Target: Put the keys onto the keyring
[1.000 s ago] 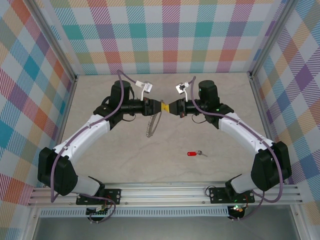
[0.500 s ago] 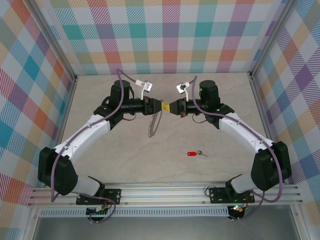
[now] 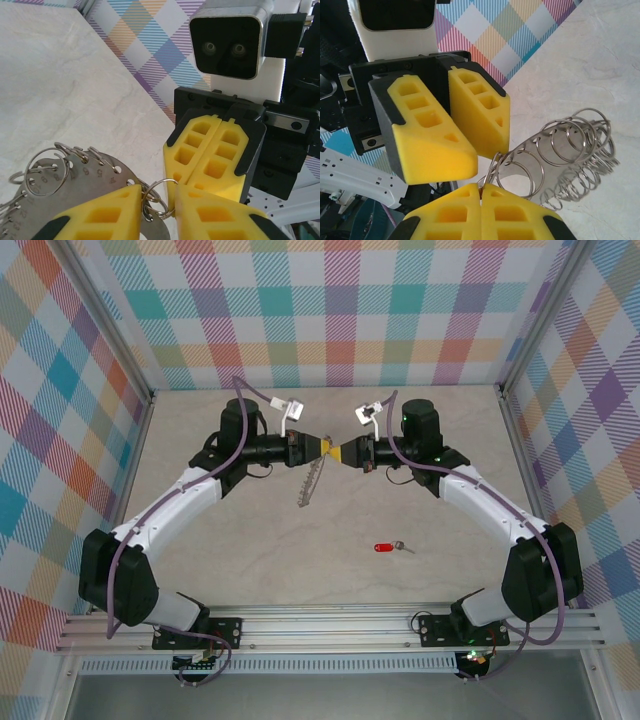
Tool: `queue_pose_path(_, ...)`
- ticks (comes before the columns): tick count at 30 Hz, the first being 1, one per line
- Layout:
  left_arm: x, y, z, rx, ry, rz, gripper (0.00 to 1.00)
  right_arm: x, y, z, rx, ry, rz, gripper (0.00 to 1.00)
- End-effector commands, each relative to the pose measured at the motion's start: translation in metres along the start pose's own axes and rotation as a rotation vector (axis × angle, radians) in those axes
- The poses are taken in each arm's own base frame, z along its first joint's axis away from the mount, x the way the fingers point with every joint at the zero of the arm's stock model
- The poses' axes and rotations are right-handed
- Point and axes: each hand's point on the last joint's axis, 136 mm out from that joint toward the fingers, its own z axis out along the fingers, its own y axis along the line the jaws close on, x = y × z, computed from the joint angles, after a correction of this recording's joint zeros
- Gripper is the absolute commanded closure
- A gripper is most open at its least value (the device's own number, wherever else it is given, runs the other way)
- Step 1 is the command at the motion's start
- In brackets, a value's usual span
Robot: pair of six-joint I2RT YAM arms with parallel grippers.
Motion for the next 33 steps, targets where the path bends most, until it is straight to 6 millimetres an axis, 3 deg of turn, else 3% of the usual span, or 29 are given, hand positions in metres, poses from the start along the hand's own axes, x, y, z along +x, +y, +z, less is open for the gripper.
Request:
queue_pose_path(1, 0.001, -0.025, -0.004, 0.102, 0.003, 0.040, 0.78, -0.008, 0.003, -0.002, -0.022, -0.031, -0.037, 1.00)
queue_pose_path(13, 0.002, -0.029, -0.004, 0.108, 0.006, 0.044, 0.94, -0.006, -0.012, -0.001, 0.010, -0.040, -0.010, 1.00)
queue_pose_path(17, 0.002, -0.007, -0.005, -0.029, -0.005, 0.018, 0.76, 0.000, -0.022, 0.001, 0.029, -0.032, 0.009, 1.00)
queue_pose_path(22, 0.005, 0.024, -0.016, -0.228, -0.037, -0.026, 0.43, 0.016, -0.040, 0.006, 0.057, -0.010, 0.054, 1.00)
queue_pose_path(24, 0.005, 0.034, -0.025, -0.303, -0.064, -0.040, 0.37, 0.021, -0.047, 0.008, 0.062, 0.001, 0.071, 1.00)
queue_pose_path(27, 0.003, 0.050, -0.042, -0.425, -0.125, -0.060, 0.30, 0.029, -0.058, 0.014, 0.061, 0.018, 0.106, 1.00)
queue_pose_path(33, 0.008, 0.066, -0.065, -0.545, -0.177, -0.083, 0.28, 0.041, -0.077, 0.038, 0.021, 0.047, 0.175, 1.00)
